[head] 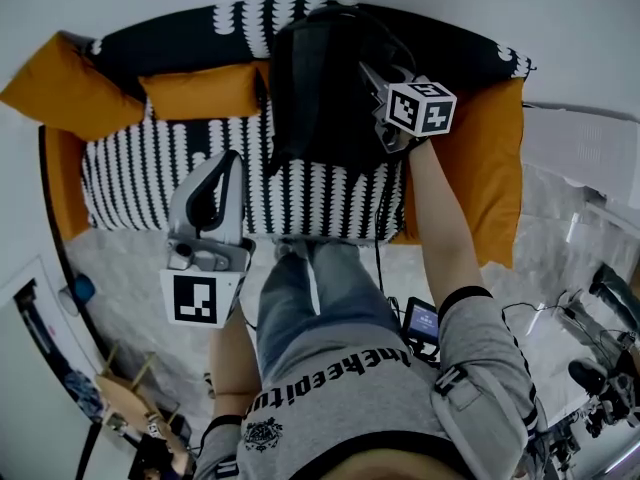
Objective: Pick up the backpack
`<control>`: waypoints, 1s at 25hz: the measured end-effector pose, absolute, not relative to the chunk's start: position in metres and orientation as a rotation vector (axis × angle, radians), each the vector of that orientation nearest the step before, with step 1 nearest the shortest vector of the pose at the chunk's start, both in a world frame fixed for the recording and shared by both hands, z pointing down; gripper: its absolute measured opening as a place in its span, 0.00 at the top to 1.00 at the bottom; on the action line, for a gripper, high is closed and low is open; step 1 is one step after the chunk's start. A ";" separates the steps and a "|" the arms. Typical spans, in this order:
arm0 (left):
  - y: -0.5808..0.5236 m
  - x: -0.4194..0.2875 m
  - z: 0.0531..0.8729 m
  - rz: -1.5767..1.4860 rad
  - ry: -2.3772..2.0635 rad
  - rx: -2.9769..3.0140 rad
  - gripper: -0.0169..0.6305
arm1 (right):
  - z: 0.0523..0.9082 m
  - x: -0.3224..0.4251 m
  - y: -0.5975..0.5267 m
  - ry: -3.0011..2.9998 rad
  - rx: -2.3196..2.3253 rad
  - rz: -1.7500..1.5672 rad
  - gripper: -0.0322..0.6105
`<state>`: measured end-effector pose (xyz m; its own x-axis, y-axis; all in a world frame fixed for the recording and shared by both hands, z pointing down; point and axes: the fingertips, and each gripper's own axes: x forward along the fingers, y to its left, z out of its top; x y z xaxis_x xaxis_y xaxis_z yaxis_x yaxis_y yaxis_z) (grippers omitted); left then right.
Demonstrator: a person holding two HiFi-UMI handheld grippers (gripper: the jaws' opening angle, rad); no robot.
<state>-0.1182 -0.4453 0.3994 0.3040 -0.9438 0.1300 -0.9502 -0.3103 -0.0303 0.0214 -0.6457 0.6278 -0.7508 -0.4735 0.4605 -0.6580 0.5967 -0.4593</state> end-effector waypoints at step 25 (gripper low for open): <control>-0.392 -0.129 0.345 0.082 -1.763 2.664 0.95 | 0.527 -0.014 -0.498 -2.598 0.907 0.430 0.90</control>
